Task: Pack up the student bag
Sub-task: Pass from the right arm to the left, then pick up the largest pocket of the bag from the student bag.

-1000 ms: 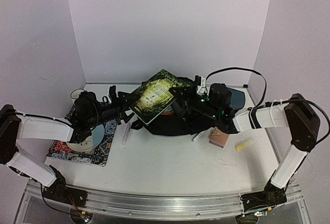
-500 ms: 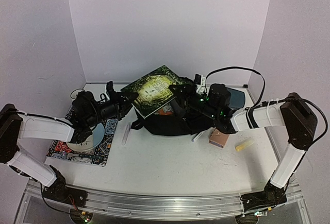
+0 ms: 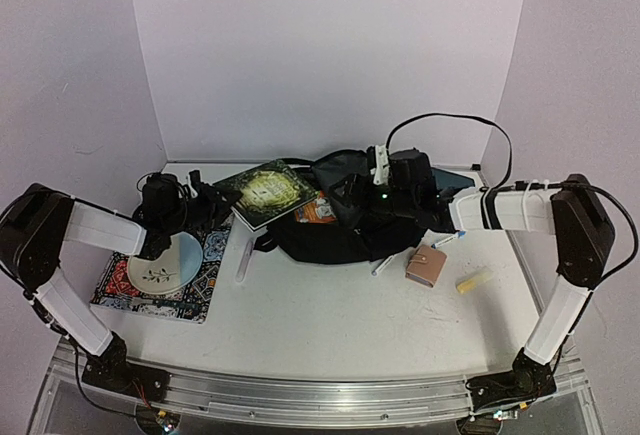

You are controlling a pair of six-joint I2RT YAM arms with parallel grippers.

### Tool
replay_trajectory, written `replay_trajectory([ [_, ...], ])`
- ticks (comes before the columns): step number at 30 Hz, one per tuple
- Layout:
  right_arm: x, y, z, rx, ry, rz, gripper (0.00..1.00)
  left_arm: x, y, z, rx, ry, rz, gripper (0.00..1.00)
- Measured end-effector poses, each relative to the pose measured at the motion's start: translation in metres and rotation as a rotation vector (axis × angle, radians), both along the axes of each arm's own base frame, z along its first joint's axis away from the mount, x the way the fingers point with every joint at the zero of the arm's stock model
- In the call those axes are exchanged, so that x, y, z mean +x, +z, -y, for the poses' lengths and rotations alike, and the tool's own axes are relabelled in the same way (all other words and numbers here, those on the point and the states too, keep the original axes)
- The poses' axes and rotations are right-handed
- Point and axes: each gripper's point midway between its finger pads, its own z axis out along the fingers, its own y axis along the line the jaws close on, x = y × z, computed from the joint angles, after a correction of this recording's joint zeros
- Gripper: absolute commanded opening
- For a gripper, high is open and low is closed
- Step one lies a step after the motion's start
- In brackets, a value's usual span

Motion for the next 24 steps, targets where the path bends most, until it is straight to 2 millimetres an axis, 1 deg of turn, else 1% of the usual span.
replay_trajectory([
  [3, 0.017, -0.005, 0.012, -0.127, -0.095, -0.006, 0.83, 0.003, -0.008, 0.009, 0.019, -0.05, -0.032, 0.0],
  [6, 0.039, -0.004, 0.037, -0.251, -0.219, -0.017, 0.87, 0.003, -0.01, 0.015, 0.037, -0.086, -0.04, 0.0],
  [9, 0.06, 0.001, 0.058, -0.327, -0.319, -0.018, 0.88, 0.004, -0.01, 0.018, 0.049, -0.109, -0.04, 0.0],
  [11, 0.071, -0.002, 0.07, -0.368, -0.369, -0.029, 0.89, 0.005, -0.01, 0.02, 0.053, -0.121, -0.038, 0.0],
  [12, 0.076, -0.007, 0.075, -0.388, -0.388, -0.039, 0.89, 0.006, -0.012, 0.022, 0.055, -0.128, -0.041, 0.0],
  [14, 0.083, -0.018, 0.078, -0.418, -0.405, -0.06, 0.89, 0.008, -0.017, 0.024, 0.061, -0.141, -0.051, 0.0],
  [16, 0.088, -0.036, 0.076, -0.453, -0.402, -0.088, 0.87, 0.008, -0.026, 0.025, 0.067, -0.148, -0.072, 0.0],
  [17, 0.091, -0.045, 0.074, -0.468, -0.396, -0.102, 0.85, 0.007, -0.031, 0.026, 0.07, -0.152, -0.087, 0.0],
  [19, 0.096, -0.065, 0.066, -0.497, -0.372, -0.127, 0.76, 0.004, -0.041, 0.027, 0.077, -0.162, -0.121, 0.0],
  [22, 0.099, -0.087, 0.058, -0.525, -0.329, -0.153, 0.56, 0.0, -0.046, 0.029, 0.078, -0.172, -0.145, 0.0],
  [24, 0.096, -0.093, 0.054, -0.532, -0.296, -0.167, 0.42, -0.002, -0.046, 0.033, 0.073, -0.177, -0.153, 0.0],
])
